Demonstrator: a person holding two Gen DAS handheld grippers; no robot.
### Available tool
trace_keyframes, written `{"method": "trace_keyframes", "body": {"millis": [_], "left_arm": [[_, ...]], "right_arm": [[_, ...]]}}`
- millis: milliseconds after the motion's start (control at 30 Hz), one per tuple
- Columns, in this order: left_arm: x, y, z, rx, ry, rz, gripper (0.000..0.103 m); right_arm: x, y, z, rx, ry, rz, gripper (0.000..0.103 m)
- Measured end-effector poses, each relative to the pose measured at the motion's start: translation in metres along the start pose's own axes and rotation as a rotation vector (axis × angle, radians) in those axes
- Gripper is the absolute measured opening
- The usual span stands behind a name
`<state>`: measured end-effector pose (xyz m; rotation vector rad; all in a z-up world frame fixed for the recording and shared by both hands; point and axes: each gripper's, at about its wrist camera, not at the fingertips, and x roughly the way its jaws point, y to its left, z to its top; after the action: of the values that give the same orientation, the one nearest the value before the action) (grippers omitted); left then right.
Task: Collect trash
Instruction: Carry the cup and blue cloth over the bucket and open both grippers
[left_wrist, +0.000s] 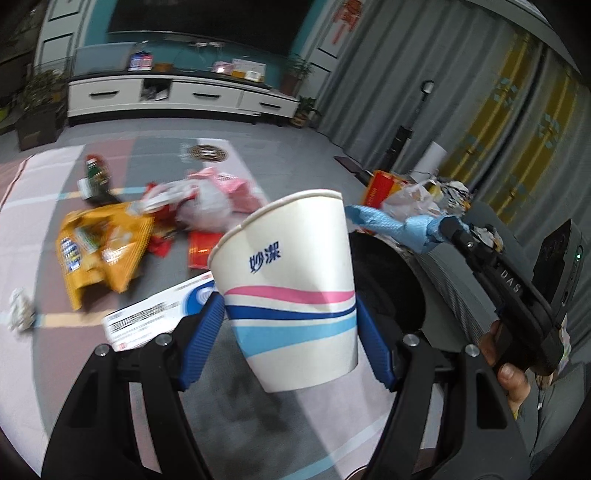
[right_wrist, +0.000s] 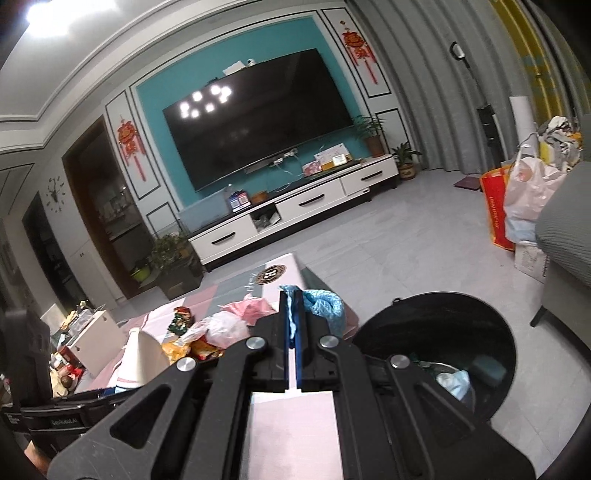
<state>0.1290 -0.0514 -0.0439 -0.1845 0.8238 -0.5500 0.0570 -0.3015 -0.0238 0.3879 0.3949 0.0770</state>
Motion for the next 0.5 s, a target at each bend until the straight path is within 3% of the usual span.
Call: {"method": "trace_keyframes", "body": {"millis": [300, 500], "left_arm": [[0.052, -0.067, 0.006, 0.131, 0.073, -0.055, 0.071], [0.089, -0.097, 0.007, 0.137, 0.123, -0.110, 0.071]], "right_arm": [[-0.018, -0.039, 0.000, 0.030, -0.009, -0.077, 0.003], [-0.021, -0.068, -0.001, 0.085, 0.016, -0.125, 0.003]]}}
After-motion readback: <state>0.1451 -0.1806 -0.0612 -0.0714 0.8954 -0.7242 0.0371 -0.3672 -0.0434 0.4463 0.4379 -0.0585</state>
